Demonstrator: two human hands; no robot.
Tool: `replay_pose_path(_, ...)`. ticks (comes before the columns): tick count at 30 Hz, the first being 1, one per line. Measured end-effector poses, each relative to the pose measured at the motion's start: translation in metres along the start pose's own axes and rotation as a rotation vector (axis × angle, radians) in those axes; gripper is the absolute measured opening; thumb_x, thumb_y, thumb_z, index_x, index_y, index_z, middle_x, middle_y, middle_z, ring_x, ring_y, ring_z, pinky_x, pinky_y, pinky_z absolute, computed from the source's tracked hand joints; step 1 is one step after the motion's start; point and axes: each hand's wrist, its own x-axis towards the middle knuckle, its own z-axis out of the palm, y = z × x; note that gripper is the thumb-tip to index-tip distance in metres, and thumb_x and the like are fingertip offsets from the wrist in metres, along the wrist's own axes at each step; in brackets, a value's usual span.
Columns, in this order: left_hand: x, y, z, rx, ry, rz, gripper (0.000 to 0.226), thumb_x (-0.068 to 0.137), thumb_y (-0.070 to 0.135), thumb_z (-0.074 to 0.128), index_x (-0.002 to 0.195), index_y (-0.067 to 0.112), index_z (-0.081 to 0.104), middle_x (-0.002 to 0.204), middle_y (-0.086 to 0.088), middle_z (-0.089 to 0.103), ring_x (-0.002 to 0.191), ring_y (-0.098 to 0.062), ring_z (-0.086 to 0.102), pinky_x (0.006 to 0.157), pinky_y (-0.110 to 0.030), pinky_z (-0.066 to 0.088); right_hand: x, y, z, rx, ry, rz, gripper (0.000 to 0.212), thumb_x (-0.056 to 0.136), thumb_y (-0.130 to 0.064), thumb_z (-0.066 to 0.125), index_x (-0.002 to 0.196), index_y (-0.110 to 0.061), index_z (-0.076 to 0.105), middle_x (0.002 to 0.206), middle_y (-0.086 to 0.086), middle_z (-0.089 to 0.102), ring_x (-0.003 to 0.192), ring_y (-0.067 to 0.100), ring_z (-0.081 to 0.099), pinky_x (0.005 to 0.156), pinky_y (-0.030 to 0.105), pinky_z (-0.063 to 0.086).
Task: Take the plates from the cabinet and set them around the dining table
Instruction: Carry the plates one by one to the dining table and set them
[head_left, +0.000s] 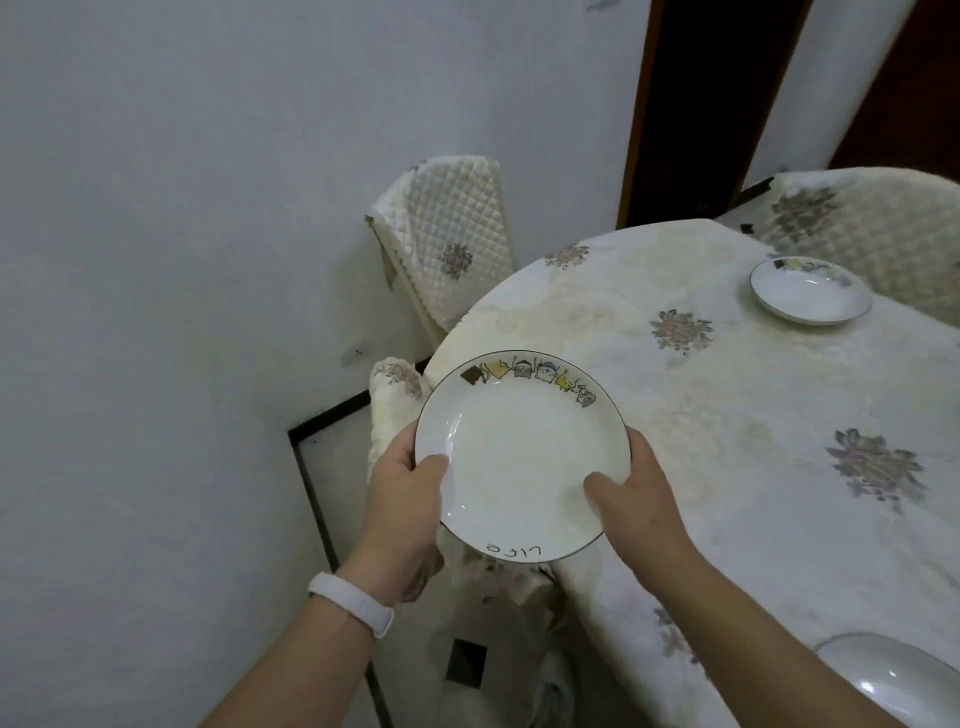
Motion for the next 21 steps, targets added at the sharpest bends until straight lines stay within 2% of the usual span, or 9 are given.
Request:
replay_pose_path(3,0.039,0.005,0.013,0.006,-0.016,-0.006,0.046,0.091,-0.003,0.047,0.115,0.031,0.066,0.100,0.009,0.075,0.091,-0.015,0.070,0.072,-0.033,0.057,0.034,-0.008,0.000,0.000,0.015,0.002,0.049,0.084,-0.003,0.053,0.122,-0.033,0.046,0.108,-0.012,0.060,0.095,0.008,0.059,0.064,0.025,0.048)
replay_pose_path(5,0.060,0.005,0.024,-0.032,-0.017,-0.031,0.042,0.091,-0.004,0.048,0.112,0.029,0.065,0.097,0.008,0.075,0.086,-0.014,0.071,0.067,-0.032,0.056,0.052,-0.011,-0.003,0.001,0.031,0.010,0.048,0.085,-0.002,0.053,0.121,-0.033,0.046,0.107,-0.012,0.060,0.094,0.005,0.058,0.062,0.022,0.046)
replay_pose_path(10,0.096,-0.006,0.052,-0.006,-0.047,-0.099,0.026,0.091,0.000,0.053,0.102,0.022,0.064,0.098,-0.006,0.073,0.089,-0.030,0.069,0.077,-0.047,0.057,0.077,-0.007,-0.019,-0.005,0.111,0.054,0.048,0.085,-0.003,0.053,0.122,-0.034,0.045,0.106,-0.014,0.061,0.091,0.001,0.057,0.063,0.020,0.045)
replay_pose_path(14,0.123,-0.013,0.081,0.042,-0.134,-0.114,0.025,0.090,-0.002,0.052,0.103,0.016,0.064,0.091,-0.007,0.073,0.077,-0.024,0.068,0.065,-0.038,0.054,0.091,0.009,-0.030,-0.006,0.185,0.110,0.052,0.085,-0.007,0.054,0.126,-0.036,0.040,0.104,-0.017,0.058,0.092,0.001,0.056,0.062,0.019,0.044)
replay_pose_path(17,0.140,-0.023,0.099,0.086,-0.199,-0.127,0.024,0.090,-0.002,0.053,0.101,0.015,0.065,0.087,-0.004,0.072,0.073,-0.020,0.067,0.064,-0.033,0.052,0.098,0.027,-0.034,0.009,0.248,0.168,0.053,0.084,-0.007,0.054,0.127,-0.035,0.039,0.103,-0.018,0.057,0.092,0.001,0.056,0.062,0.019,0.045)
replay_pose_path(21,0.164,-0.042,0.116,0.173,-0.295,-0.140,0.023,0.088,0.003,0.057,0.096,0.023,0.067,0.086,-0.001,0.071,0.073,-0.018,0.066,0.064,-0.031,0.051,0.109,0.048,-0.033,0.031,0.338,0.238,0.053,0.084,-0.008,0.054,0.124,-0.037,0.038,0.099,-0.020,0.057,0.091,0.001,0.056,0.063,0.019,0.046)
